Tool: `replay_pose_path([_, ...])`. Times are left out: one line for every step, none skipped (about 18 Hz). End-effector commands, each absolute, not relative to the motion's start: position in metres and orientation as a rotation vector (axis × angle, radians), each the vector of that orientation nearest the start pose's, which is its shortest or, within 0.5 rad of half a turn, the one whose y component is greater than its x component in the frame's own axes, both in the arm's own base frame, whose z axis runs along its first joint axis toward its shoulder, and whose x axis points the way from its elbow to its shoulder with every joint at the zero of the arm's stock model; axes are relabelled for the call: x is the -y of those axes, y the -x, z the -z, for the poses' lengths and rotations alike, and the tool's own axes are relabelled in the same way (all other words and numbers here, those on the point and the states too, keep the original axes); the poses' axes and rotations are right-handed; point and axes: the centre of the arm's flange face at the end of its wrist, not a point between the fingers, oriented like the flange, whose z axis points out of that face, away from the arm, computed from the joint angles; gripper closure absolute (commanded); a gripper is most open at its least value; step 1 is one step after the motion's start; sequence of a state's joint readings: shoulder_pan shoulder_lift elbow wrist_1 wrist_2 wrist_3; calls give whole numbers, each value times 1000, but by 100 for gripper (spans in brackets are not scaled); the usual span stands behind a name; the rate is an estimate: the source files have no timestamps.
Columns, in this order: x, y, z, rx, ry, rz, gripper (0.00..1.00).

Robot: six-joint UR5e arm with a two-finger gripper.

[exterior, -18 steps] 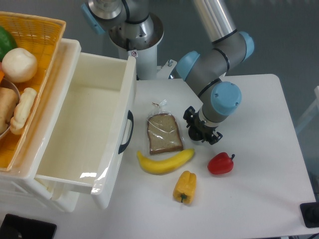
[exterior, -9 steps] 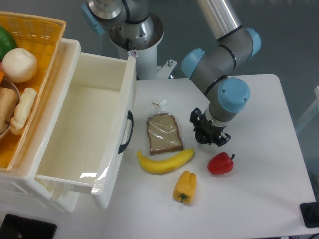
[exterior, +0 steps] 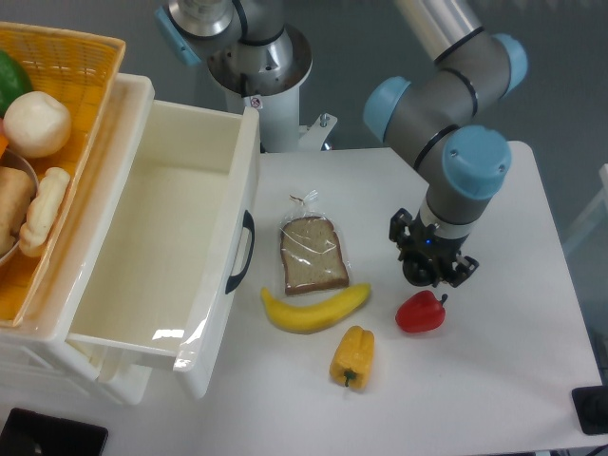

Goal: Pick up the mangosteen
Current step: 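Lift the gripped mangosteen up off the table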

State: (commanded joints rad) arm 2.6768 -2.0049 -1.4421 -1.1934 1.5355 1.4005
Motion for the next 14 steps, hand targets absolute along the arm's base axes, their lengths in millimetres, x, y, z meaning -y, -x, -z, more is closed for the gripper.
replay_pose_path([-419, 531, -346, -456, 3045, -103, 100])
replay_pose_path([-421, 533, -352, -456, 3043, -112, 100])
replay_pose_path([-422, 533, -357, -458, 3039, -118, 99])
replay_pose_path([-423, 535, -362, -458, 3036, -124, 100])
replay_pose_path([-423, 535, -367, -458, 3035, -129, 100])
replay_pose_path([-422, 537, -370, -465, 3033, -123, 100])
replay_pose_path([-420, 537, -372, -463, 3031, -115, 100])
replay_pose_path([-417, 538, -375, -460, 3031, -117, 100])
replay_pose_path([-415, 537, -381, -472, 3027, -129, 100])
replay_pose_path([-414, 537, -381, -476, 3025, -129, 100])
replay_pose_path([-413, 538, -380, -474, 3026, -124, 100])
replay_pose_path([-412, 538, -381, -472, 3026, -129, 100])
replay_pose_path([-412, 538, -381, -472, 3026, -129, 100])
replay_pose_path([-411, 537, -384, -472, 3025, -133, 100])
